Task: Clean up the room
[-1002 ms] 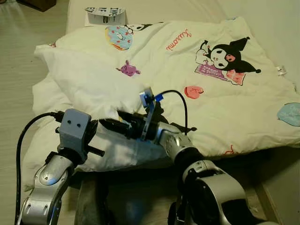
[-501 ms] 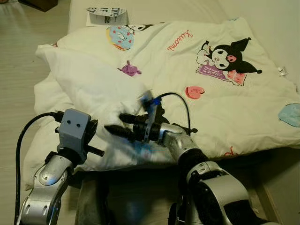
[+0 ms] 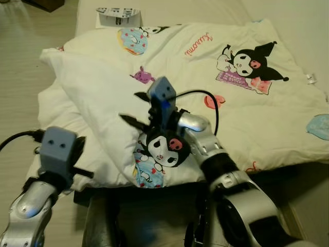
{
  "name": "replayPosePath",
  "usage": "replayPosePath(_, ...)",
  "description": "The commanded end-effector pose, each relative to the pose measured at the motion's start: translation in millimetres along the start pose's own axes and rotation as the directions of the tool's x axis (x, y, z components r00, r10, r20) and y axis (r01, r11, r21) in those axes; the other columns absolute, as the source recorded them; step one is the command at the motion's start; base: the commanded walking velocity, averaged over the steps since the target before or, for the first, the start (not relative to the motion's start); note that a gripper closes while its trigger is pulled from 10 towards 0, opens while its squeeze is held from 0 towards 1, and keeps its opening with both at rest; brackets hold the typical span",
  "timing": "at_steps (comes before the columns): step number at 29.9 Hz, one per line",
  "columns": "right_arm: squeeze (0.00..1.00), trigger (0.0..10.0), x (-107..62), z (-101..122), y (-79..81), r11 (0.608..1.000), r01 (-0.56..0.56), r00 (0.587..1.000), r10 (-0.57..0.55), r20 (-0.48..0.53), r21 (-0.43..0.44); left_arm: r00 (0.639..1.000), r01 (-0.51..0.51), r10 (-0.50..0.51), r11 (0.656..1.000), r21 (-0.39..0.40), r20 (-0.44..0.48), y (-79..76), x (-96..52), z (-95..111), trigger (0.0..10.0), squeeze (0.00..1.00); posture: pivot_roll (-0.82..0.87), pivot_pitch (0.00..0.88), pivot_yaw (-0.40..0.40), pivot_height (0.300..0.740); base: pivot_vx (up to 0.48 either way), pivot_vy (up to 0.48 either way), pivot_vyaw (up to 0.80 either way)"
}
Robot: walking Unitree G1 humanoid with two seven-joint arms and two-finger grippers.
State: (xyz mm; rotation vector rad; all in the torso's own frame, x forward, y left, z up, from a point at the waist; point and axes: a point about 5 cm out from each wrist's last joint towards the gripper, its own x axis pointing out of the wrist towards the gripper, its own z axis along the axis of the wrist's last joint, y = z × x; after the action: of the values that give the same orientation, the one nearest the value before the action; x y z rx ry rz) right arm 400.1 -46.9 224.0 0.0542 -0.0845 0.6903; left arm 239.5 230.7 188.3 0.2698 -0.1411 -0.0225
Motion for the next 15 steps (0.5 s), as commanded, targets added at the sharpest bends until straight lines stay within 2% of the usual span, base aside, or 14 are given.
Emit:
replayPosePath(1, 0.0, 10.0, -5.5, -28.6, -4.8, 0.979, 0.116, 0.99, -0.101, -0.098, 0.166, 1.0, -0.02, 0.02, 1.0, 0.001, -0.013, 6.5, -5.0, -1.3, 10.0, 0.0, 0.16, 0.371, -0.008, 0.541, 0.0, 0.0, 0.0)
replayPosePath(2, 0.0, 10.0, -5.5, -28.6, -4.8, 0.979, 0.116, 0.99, -0.101, -0.098, 0.166, 1.0, -0.02, 0.02, 1.0, 0.001, -0.013, 6.5, -5.0, -1.3, 10.0, 0.0, 0.16, 0.371, -0.008, 0.541, 0.0, 0.0, 0.0)
replayPosePath(3, 0.55, 10.0, -10.0, -43.1, -7.0, 0.959, 0.185, 0.976, -0.154, -0.152, 0.214, 1.0, -0.022, 0.022, 1.0, 0.001, -0.013, 8.7, -5.3, -0.5, 10.0, 0.0, 0.17, 0.379, -0.006, 0.541, 0.0, 0.0, 0.0)
replayPosePath(4, 0.55, 10.0, -10.0, -43.1, -7.0, 0.959, 0.185, 0.976, -0.154, -0.152, 0.214, 1.0, -0.022, 0.022, 1.0, 0.001, -0.013, 8.7, -5.3, -0.5, 10.0, 0.0, 0.17, 0.379, -0.006, 0.541, 0.0, 0.0, 0.0)
replayPosePath(5, 1.0, 10.0, -14.3, -57.1, -7.0, 0.929, 0.252, 0.958, -0.199, -0.208, 0.27, 1.0, -0.018, 0.018, 1.0, 0.003, -0.011, 9.5, -5.6, 0.8, 10.0, 0.0, 0.18, 0.381, -0.008, 0.541, 0.0, 0.0, 0.0)
replayPosePath(6, 1.0, 10.0, -17.3, -69.1, -4.2, 0.869, 0.314, 0.941, -0.231, -0.247, 0.382, 1.0, -0.008, 0.008, 1.0, 0.006, -0.008, 9.1, -5.7, 2.7, 10.0, 0.0, 0.19, 0.384, -0.01, 0.541, 0.0, 0.0, 0.0)
replayPosePath(7, 1.0, 10.0, -18.9, -76.6, -1.4, 0.817, 0.349, 0.931, -0.244, -0.272, 0.459, 1.0, -0.001, 0.001, 1.0, 0.008, -0.006, 8.6, -5.8, 4.0, 10.0, 0.0, 0.19, 0.384, -0.01, 0.541, 0.0, 0.0, 0.0)
replayPosePath(9, 1.0, 10.0, -18.7, -85.1, 7.1, 0.694, 0.366, 0.929, -0.235, -0.286, 0.62, 1.0, 0.005, -0.005, 1.0, 0.011, -0.003, 7.4, -7.2, 5.6, 10.0, 0.0, 0.2, 0.388, -0.016, 0.541, 0.0, 0.0, 0.0)
replayPosePath(10, 1.0, 10.0, -18.7, -85.1, 7.1, 0.694, 0.366, 0.929, -0.235, -0.286, 0.62, 1.0, 0.005, -0.005, 1.0, 0.011, -0.003, 7.4, -7.2, 5.6, 10.0, 0.0, 0.2, 0.388, -0.016, 0.541, 0.0, 0.0, 0.0)
replayPosePath(12, 1.0, 10.0, -17.6, -88.6, 12.6, 0.623, 0.376, 0.926, -0.232, -0.297, 0.686, 1.0, 0.005, -0.005, 1.0, 0.012, -0.004, 7.7, -9.2, 6.0, 10.0, 0.0, 0.2, 0.388, -0.018, 0.541, 0.0, 0.0, 0.0)
replayPosePath(13, 1.0, 10.0, -17.6, -88.6, 12.6, 0.623, 0.376, 0.926, -0.232, -0.297, 0.686, 1.0, 0.005, -0.005, 1.0, 0.012, -0.004, 7.7, -9.2, 6.0, 10.0, 0.0, 0.2, 0.388, -0.018, 0.541, 0.0, 0.0, 0.0)
replayPosePath(14, 1.0, 10.0, -16.4, -90.3, 16.4, 0.568, 0.378, 0.926, -0.226, -0.303, 0.731, 1.0, 0.003, -0.003, 1.0, 0.011, -0.004, 7.5, -10.1, 5.9, 10.0, 0.0, 0.2, 0.391, -0.021, 0.541, 0.0, 0.0, 0.0)
replayPosePath(15, 1.0, 10.0, -15.7, -91.2, 18.9, 0.531, 0.379, 0.925, -0.221, -0.308, 0.758, 1.0, 0.002, -0.002, 1.0, 0.01, -0.005, 7.4, -10.5, 5.9, 10.0, 0.0, 0.2, 0.391, -0.021, 0.541, 0.0, 0.0, 0.0)
